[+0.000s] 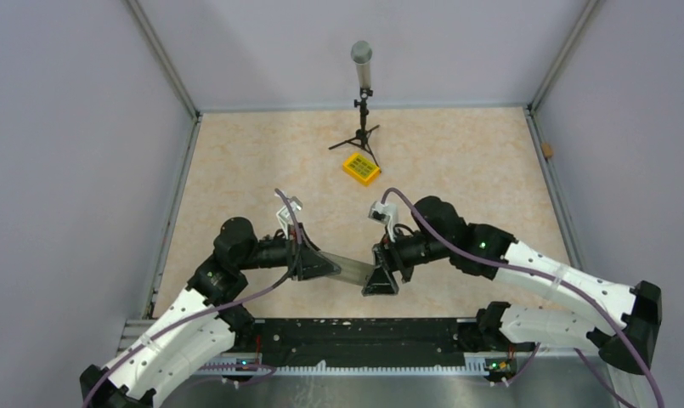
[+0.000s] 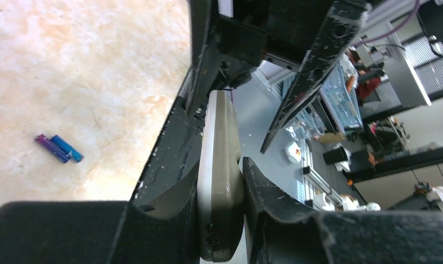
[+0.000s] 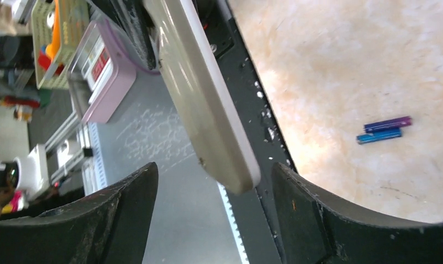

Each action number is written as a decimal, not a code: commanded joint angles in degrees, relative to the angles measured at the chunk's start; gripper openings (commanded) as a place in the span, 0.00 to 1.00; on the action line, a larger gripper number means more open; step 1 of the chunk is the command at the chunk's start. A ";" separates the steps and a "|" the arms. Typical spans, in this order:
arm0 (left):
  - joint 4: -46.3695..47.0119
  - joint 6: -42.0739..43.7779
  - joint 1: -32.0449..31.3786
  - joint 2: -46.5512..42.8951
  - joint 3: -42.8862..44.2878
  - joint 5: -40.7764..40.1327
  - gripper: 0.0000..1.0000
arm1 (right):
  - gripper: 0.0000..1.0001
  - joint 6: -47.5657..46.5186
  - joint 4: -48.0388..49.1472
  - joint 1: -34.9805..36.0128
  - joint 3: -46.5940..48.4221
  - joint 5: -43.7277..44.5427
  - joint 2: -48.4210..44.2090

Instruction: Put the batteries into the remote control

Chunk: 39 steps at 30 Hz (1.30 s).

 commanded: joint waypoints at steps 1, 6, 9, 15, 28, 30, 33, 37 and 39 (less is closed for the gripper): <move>-2.28 1.73 0.05 -1.36 0.12 -7.01 0.00 | 0.74 3.26 1.37 -0.62 -1.15 11.05 -4.92; -3.49 0.74 0.03 -1.80 -0.84 -11.84 0.00 | 0.74 5.89 1.53 -0.63 -2.46 16.94 -8.04; -3.19 -0.25 0.04 -2.48 -1.83 -14.68 0.00 | 0.72 7.70 2.83 -0.61 -3.32 17.54 -9.02; -1.07 -3.45 0.08 -2.65 -4.03 -18.14 0.00 | 0.69 11.70 8.88 -0.64 -6.29 17.73 -9.96; 1.92 -7.93 0.09 -1.96 -6.03 -20.71 0.00 | 0.61 20.50 24.28 -0.63 -13.45 19.54 -9.13; 2.15 -8.28 0.04 -1.81 -6.18 -20.47 0.00 | 0.61 21.29 26.11 -0.59 -14.09 19.67 -8.93; 2.61 -8.77 0.06 -1.58 -6.57 -20.05 0.00 | 0.60 22.40 28.76 -0.63 -14.65 19.36 -8.32; 3.13 -9.30 0.09 -1.76 -6.90 -20.05 0.00 | 0.60 23.21 30.57 -0.61 -14.83 18.76 -7.06; 3.18 -9.52 0.01 -2.03 -6.91 -20.13 0.00 | 0.60 23.42 31.00 -0.61 -14.94 18.72 -6.58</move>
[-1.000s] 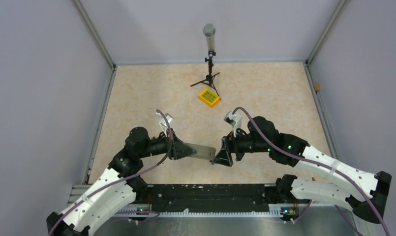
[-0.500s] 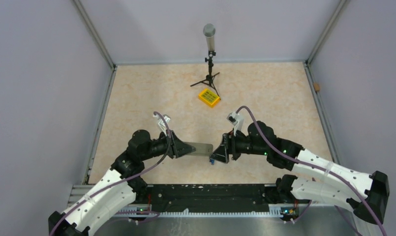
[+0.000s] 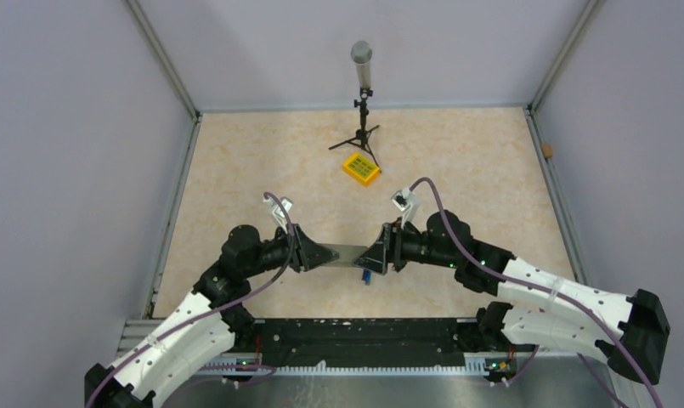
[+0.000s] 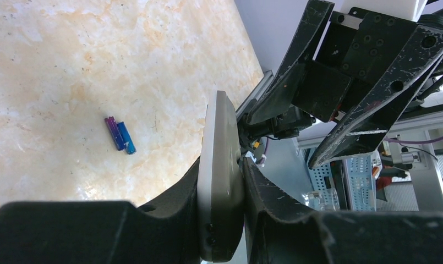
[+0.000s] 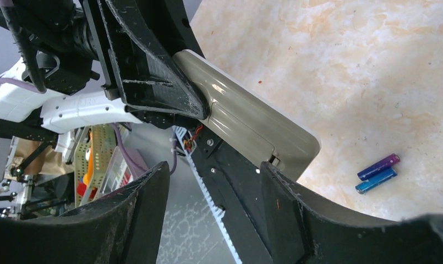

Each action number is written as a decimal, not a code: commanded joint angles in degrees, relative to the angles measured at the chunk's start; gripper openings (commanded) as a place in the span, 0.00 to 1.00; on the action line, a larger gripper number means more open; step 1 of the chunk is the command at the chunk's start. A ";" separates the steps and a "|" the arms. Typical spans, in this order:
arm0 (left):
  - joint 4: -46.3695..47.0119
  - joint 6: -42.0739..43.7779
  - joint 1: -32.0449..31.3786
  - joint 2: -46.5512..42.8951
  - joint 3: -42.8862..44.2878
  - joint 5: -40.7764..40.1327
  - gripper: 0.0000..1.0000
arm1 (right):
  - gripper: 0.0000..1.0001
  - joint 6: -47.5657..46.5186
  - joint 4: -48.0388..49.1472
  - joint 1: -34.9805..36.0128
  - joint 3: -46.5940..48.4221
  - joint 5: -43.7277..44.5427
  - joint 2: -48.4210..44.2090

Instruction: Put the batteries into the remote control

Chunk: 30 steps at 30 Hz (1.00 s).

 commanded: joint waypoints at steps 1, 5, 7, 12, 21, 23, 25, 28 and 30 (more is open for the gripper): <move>4.01 -1.27 0.02 -0.38 -0.55 -0.18 0.00 | 0.60 1.54 4.86 -0.51 -0.10 0.00 1.01; 4.12 -1.60 0.07 -0.86 -0.60 0.02 0.00 | 0.60 1.80 5.30 -0.48 -0.41 0.16 1.62; 4.08 -1.68 0.08 -1.14 -0.60 -0.02 0.00 | 0.59 1.68 4.86 -0.46 -0.45 0.72 1.44; 3.90 -1.77 0.05 -1.44 -0.49 -0.09 0.00 | 0.59 1.44 3.83 -0.44 -0.45 1.54 1.33; 4.21 -2.44 0.02 -1.62 -0.42 0.03 0.00 | 0.59 0.99 2.78 -0.44 -0.54 2.75 1.73; 4.25 -2.63 0.09 -1.67 -0.42 0.02 0.00 | 0.59 0.92 2.51 -0.36 -0.59 2.94 1.84; 4.34 -2.82 0.04 -1.73 -0.43 -0.13 0.00 | 0.59 0.86 2.38 -0.28 -0.63 3.15 1.91; 4.34 -3.08 0.06 -2.07 -0.51 -0.59 0.00 | 0.59 0.68 2.31 0.17 -0.72 3.36 2.30; 4.46 -3.22 0.08 -2.14 -0.51 -0.77 0.00 | 0.59 0.74 2.38 0.48 -0.80 3.43 2.46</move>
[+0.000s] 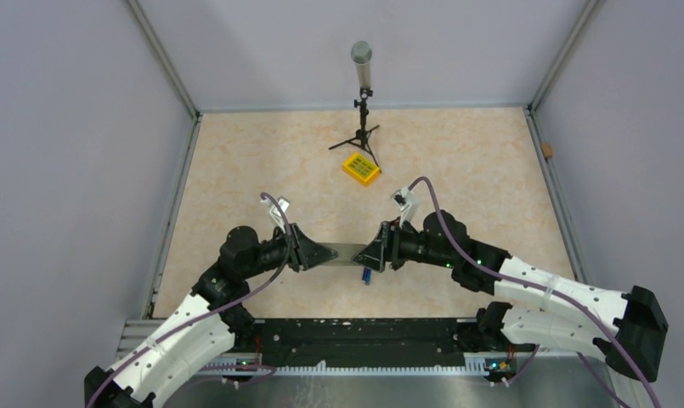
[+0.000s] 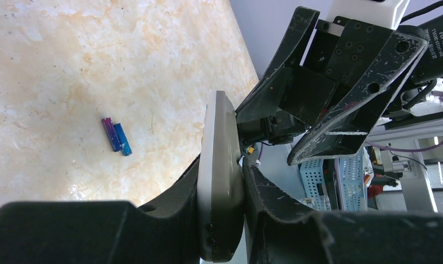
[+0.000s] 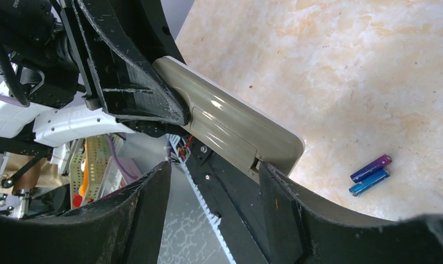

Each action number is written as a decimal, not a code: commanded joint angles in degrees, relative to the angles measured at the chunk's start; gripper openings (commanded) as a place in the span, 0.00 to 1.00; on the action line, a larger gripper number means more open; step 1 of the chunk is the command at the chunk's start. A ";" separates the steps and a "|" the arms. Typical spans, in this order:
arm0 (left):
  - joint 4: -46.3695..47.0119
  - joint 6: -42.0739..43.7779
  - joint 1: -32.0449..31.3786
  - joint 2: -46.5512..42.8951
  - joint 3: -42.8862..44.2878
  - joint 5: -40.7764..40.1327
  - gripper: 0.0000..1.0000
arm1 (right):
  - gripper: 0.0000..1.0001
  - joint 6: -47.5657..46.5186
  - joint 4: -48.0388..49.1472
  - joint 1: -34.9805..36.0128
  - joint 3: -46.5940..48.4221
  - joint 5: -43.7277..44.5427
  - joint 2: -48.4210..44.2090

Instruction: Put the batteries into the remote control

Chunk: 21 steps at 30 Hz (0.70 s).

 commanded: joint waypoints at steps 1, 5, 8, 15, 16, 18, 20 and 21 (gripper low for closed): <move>4.38 -0.88 0.07 -0.98 -0.16 -0.02 0.00 | 0.59 -0.50 0.97 0.58 -0.47 1.20 0.66; 5.35 -1.53 0.06 -0.69 -0.32 0.55 0.00 | 0.59 -0.52 0.96 0.87 -0.48 1.86 0.98; 5.72 -1.74 0.08 -0.68 -0.41 0.96 0.00 | 0.59 -0.38 0.93 0.99 -0.46 2.62 1.05; 6.77 -2.61 0.04 -0.87 -0.82 2.06 0.00 | 0.59 -0.60 -0.06 1.58 -0.01 4.16 2.21; 7.07 -2.83 0.07 -0.88 -0.90 2.18 0.00 | 0.59 -0.73 -0.32 1.76 0.24 4.51 2.49; 7.67 -3.23 0.08 -0.96 -1.16 2.40 0.00 | 0.59 -0.85 -0.47 2.21 0.44 4.76 3.00; 8.09 -3.49 0.06 -0.89 -1.27 2.57 0.00 | 0.59 -0.87 -0.48 2.48 0.55 5.00 3.49; 8.34 -3.66 0.07 -0.83 -1.34 2.64 0.00 | 0.59 -0.87 -0.47 2.75 0.59 5.33 3.63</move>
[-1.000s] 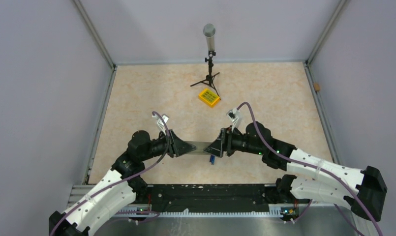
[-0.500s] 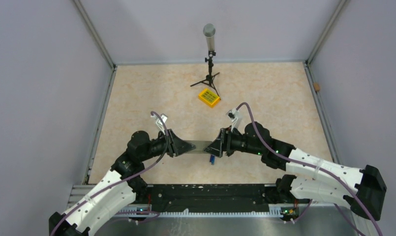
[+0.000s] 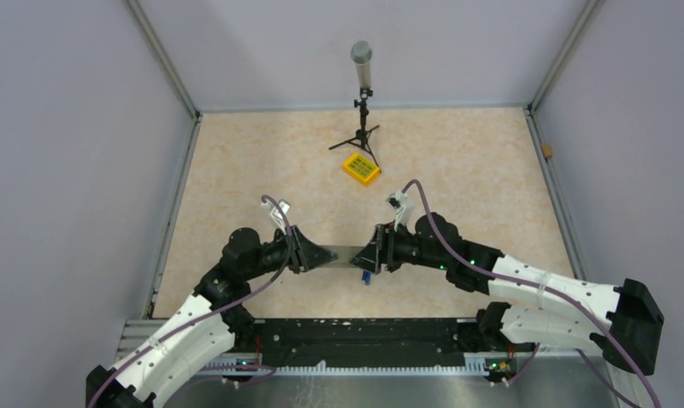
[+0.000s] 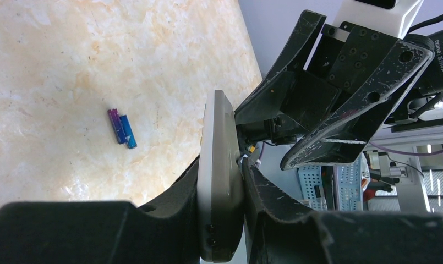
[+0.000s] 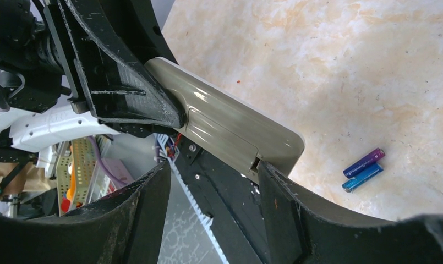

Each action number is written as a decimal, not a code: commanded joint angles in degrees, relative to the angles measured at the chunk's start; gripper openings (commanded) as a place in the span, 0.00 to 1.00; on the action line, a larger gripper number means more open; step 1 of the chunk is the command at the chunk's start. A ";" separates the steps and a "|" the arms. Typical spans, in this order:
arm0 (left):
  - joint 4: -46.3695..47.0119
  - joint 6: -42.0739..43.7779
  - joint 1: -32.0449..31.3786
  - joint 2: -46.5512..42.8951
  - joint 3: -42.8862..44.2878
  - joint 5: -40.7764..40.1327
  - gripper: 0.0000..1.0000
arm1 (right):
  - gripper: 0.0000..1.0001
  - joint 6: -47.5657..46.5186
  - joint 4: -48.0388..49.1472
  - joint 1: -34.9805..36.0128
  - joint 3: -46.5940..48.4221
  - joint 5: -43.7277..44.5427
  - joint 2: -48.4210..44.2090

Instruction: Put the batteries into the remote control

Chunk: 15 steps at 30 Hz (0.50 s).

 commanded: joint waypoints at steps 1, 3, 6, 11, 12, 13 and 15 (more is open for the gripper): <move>8.20 -2.20 -0.17 -0.71 0.34 3.25 0.00 | 0.59 -0.90 -0.25 1.20 0.76 3.07 1.33; 8.67 -2.47 -0.22 -0.73 0.34 3.53 0.00 | 0.59 -1.17 -1.37 1.48 1.07 4.07 1.56; 9.57 -2.99 -0.23 -0.65 0.34 3.98 0.00 | 0.59 -1.31 -2.49 1.78 1.34 5.05 1.96; 11.07 -4.71 -0.24 -0.50 0.20 5.08 0.00 | 0.59 -1.41 -2.48 2.14 1.54 5.86 3.08; 11.30 -4.96 -0.24 -0.40 0.23 5.28 0.00 | 0.59 -1.39 -2.16 2.12 1.46 5.85 3.24; 11.49 -5.15 -0.16 -0.48 0.18 5.42 0.00 | 0.59 -1.41 -1.66 2.10 1.38 5.78 3.35; 11.70 -5.67 -0.16 -0.69 0.19 5.58 0.00 | 0.59 -1.40 -0.85 2.08 1.15 5.15 3.63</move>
